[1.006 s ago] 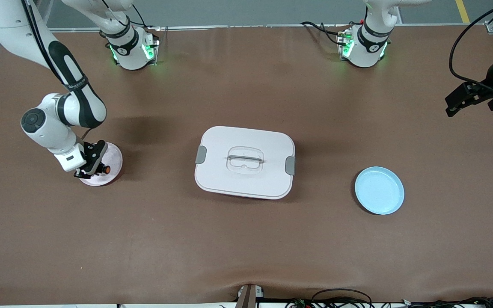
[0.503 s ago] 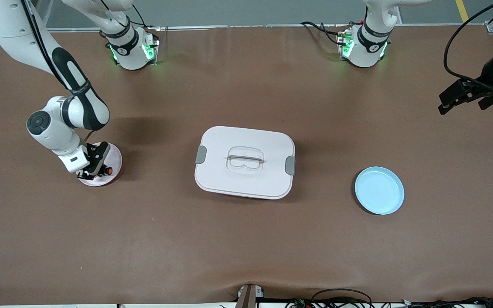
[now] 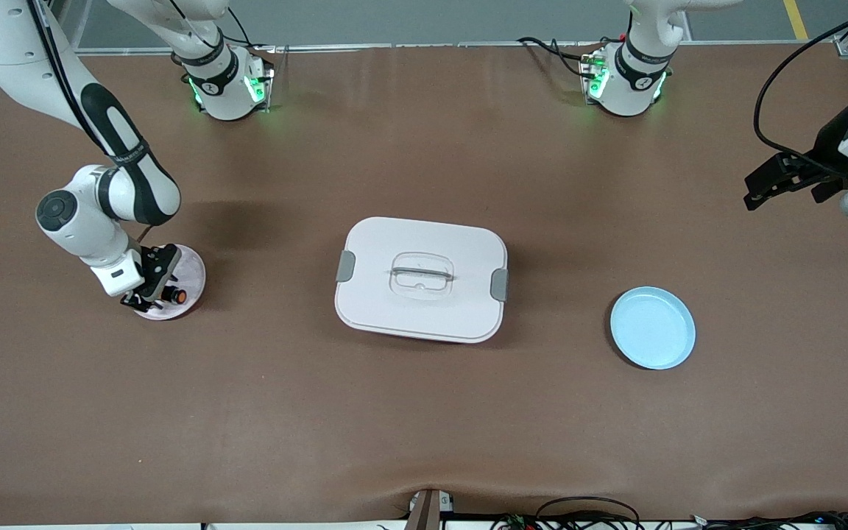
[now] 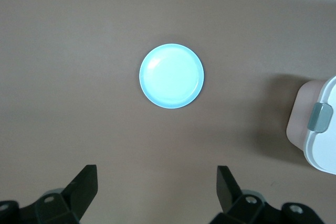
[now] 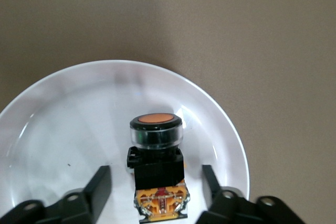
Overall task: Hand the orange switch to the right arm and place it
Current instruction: 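Lower the switch onto the white plate and open the right gripper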
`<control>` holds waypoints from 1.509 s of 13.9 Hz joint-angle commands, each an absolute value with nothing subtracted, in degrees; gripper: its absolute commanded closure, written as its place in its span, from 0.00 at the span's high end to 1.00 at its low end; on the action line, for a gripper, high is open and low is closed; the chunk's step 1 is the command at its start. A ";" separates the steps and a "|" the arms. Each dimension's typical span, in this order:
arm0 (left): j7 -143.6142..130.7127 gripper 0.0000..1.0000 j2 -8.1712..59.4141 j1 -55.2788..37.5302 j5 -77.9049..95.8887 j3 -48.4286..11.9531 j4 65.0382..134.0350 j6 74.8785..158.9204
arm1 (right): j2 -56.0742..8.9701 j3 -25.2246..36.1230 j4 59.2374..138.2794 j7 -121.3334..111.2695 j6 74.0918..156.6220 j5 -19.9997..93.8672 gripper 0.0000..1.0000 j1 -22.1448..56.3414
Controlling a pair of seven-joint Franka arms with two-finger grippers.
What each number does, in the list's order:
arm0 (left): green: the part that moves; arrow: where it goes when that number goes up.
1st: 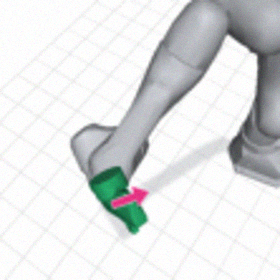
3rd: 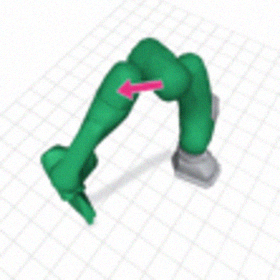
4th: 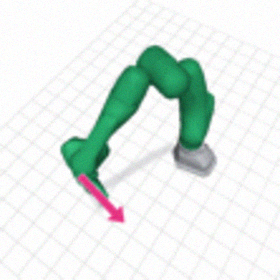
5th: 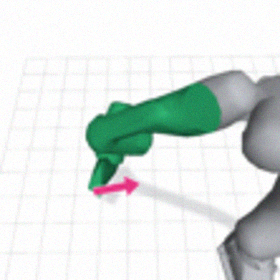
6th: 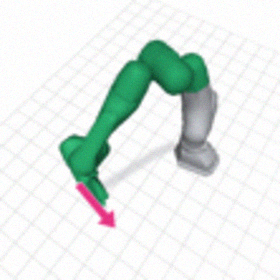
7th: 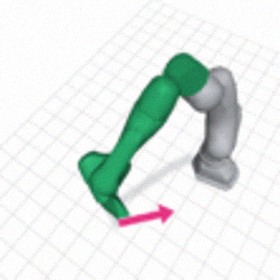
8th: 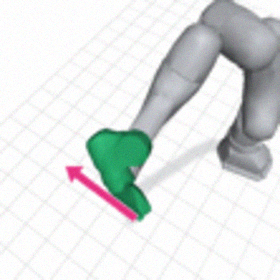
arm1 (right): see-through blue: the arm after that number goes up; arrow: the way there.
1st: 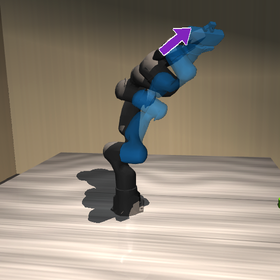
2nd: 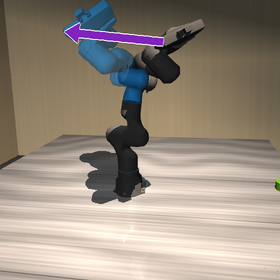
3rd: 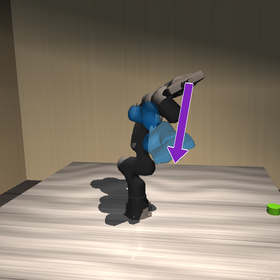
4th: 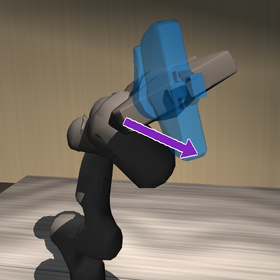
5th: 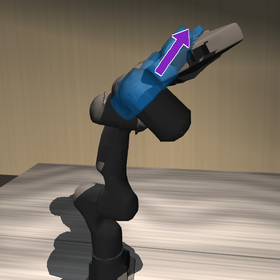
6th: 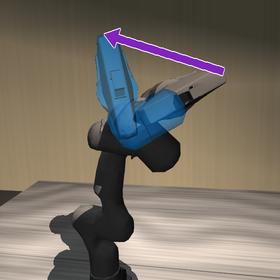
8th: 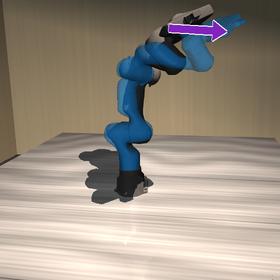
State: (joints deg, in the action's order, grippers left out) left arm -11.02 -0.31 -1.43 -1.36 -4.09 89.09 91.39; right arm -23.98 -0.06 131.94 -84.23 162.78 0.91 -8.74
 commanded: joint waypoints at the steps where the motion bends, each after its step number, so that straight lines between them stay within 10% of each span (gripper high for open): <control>1: -9.84 1.00 -1.41 -1.14 -1.05 -4.83 89.38 91.49 | -23.64 -1.14 131.66 -83.16 162.95 0.00 1.00 -9.76; 21: -2.37 1.00 -2.55 -0.79 -1.32 -4.57 89.21 88.68 | -7.22 -1.49 112.07 -38.36 108.04 -0.35 1.00 -2.38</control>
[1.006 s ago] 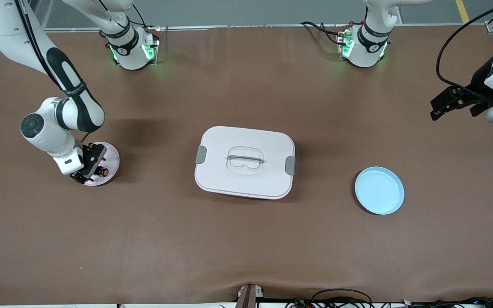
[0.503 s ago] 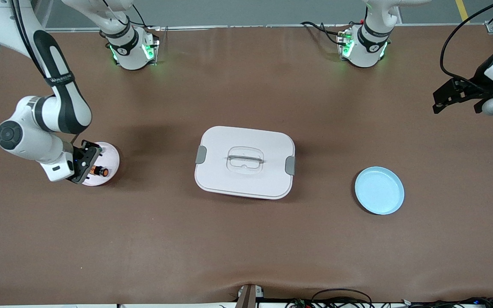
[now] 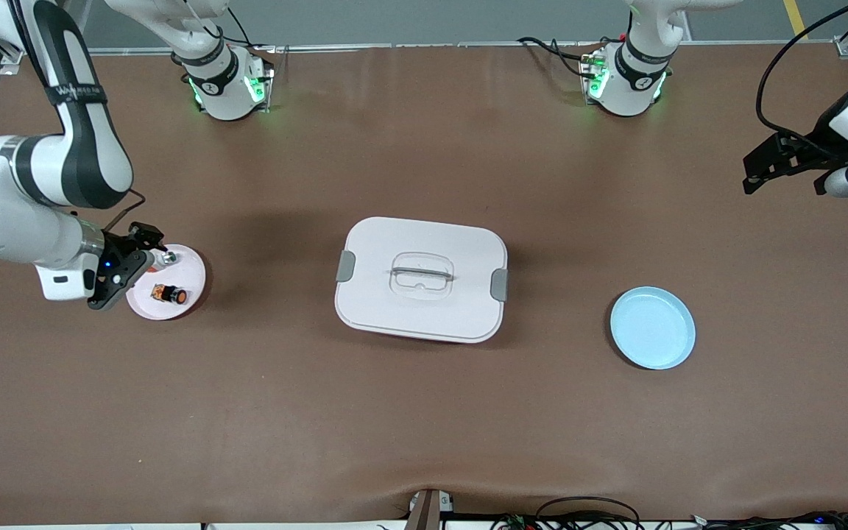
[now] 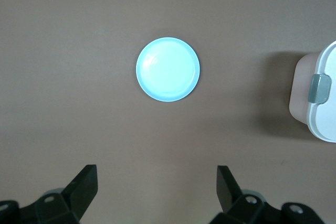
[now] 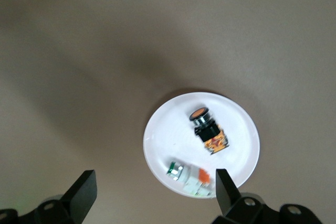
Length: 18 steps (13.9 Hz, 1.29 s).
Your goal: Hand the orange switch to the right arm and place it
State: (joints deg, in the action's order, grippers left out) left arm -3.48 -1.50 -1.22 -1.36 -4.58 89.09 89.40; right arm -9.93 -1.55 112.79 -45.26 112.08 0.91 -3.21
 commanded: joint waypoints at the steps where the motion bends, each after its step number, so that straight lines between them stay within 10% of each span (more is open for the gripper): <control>1: -2.37 1.00 -2.55 -0.70 -1.32 -4.48 89.21 88.68 | -6.08 -1.58 111.63 -34.84 106.19 -0.35 1.00 -2.03; 18: -2.11 1.00 -3.34 -0.79 -0.88 -4.83 88.07 84.99 | -0.70 -1.41 99.49 -3.60 87.36 0.44 1.00 -1.85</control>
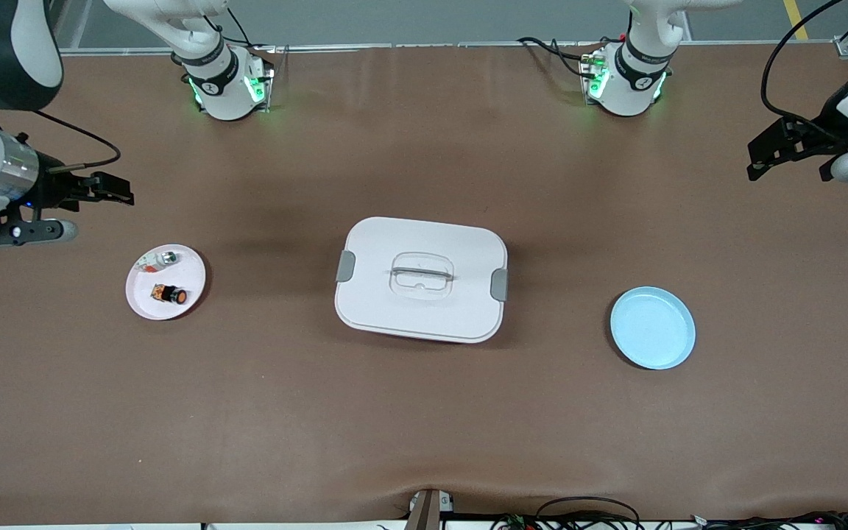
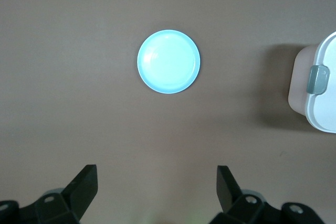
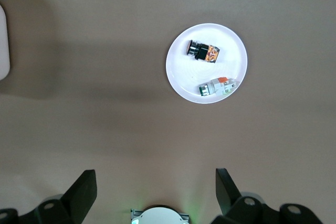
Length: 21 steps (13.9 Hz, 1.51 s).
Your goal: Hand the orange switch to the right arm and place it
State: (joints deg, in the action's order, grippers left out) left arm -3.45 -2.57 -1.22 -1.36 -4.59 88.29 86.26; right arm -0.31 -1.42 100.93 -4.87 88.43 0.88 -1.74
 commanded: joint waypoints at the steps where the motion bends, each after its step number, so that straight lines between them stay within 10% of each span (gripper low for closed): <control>1: -2.11 1.00 -3.34 -0.88 -0.88 -4.83 88.07 84.82 | -0.70 -1.41 99.23 -3.52 87.54 0.53 1.00 -1.85; 21: -2.02 1.00 -5.98 -0.70 -1.23 -5.80 93.16 87.98 | -4.66 -1.05 83.93 -3.43 86.92 0.53 1.00 -3.95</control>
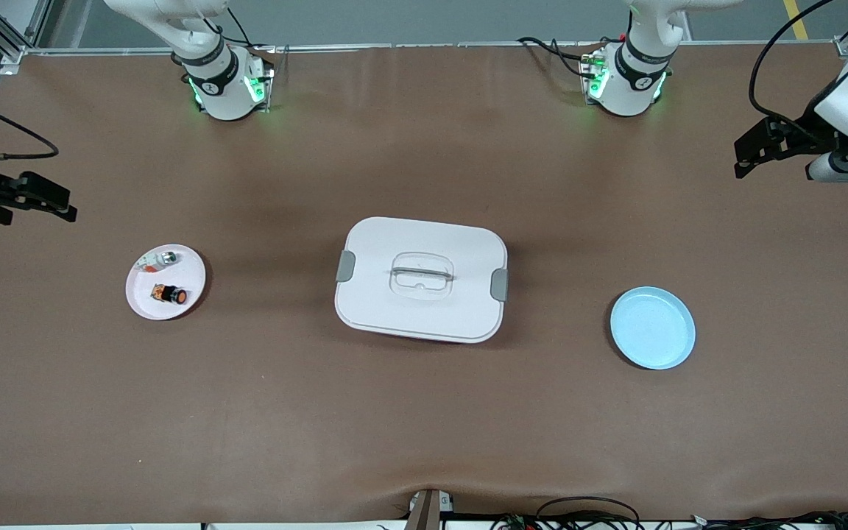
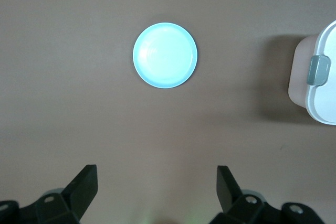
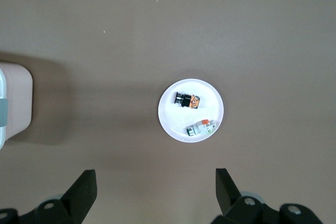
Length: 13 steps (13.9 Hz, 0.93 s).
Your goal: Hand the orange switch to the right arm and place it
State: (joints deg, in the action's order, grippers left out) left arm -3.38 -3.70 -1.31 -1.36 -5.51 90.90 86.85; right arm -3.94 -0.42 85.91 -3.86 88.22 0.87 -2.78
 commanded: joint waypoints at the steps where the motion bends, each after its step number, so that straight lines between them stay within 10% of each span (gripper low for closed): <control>1: -2.02 1.00 -5.98 -0.70 -1.23 -5.80 93.16 87.98 | -4.48 -1.23 84.20 -3.43 86.75 0.35 1.00 -3.78; 13: -2.02 1.00 -5.98 -0.70 -1.14 -5.80 92.73 88.15 | -0.09 -1.41 88.59 2.29 86.13 2.80 1.00 -3.69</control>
State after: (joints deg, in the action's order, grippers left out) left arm -3.38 -4.37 -1.31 -1.36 -5.51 91.58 87.23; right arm -2.97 -0.98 85.97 1.07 85.73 1.26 -3.11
